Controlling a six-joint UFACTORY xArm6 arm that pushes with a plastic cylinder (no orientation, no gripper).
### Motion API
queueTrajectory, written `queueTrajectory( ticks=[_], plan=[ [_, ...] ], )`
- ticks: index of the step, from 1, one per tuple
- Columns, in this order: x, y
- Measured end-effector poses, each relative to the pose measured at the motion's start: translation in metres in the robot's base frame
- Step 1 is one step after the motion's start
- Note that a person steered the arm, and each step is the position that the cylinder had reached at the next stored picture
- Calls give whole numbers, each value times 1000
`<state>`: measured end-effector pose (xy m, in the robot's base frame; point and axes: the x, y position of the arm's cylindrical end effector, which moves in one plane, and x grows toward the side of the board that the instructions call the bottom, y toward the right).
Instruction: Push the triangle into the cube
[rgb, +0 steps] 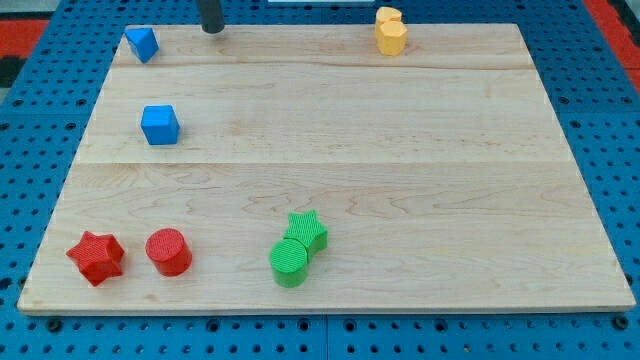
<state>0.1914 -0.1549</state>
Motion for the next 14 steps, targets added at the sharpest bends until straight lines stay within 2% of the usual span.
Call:
queueTrajectory(
  ticks=[2, 3, 4, 5, 6, 7, 8, 9, 10, 11, 12, 13, 14],
  plan=[
    [0, -92],
    [27, -120],
    [64, -85],
    [42, -92],
    [61, -84],
    [110, -62],
    [140, -50],
    [121, -25],
    [126, 8],
    [157, 11],
    [172, -15],
    [172, -30],
    [172, -16]
  ],
)
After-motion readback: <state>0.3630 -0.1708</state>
